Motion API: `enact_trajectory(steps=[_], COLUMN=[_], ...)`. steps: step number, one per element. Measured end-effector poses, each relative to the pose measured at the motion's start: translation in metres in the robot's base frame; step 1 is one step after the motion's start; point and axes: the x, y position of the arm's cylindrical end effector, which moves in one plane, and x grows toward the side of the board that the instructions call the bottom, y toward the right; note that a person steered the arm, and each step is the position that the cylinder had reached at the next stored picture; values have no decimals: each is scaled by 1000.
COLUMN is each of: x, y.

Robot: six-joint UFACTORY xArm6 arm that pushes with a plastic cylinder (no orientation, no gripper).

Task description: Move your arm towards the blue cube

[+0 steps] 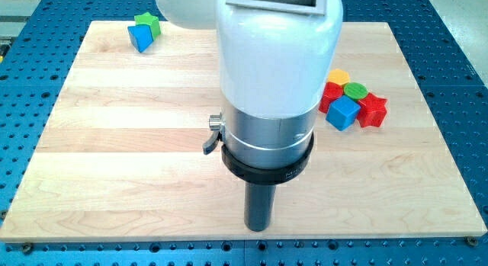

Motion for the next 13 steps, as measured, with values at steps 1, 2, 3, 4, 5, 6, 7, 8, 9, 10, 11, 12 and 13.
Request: enact_trajectory(steps=[1, 2, 3, 4, 5, 6, 7, 8, 9, 10, 11, 12, 13], x=[-2, -4, -7, -9, -11, -13, -15, -17, -19, -21, -24, -26, -26], y=[6, 12, 18, 22, 26, 31, 38, 44, 50, 55, 58, 62, 62])
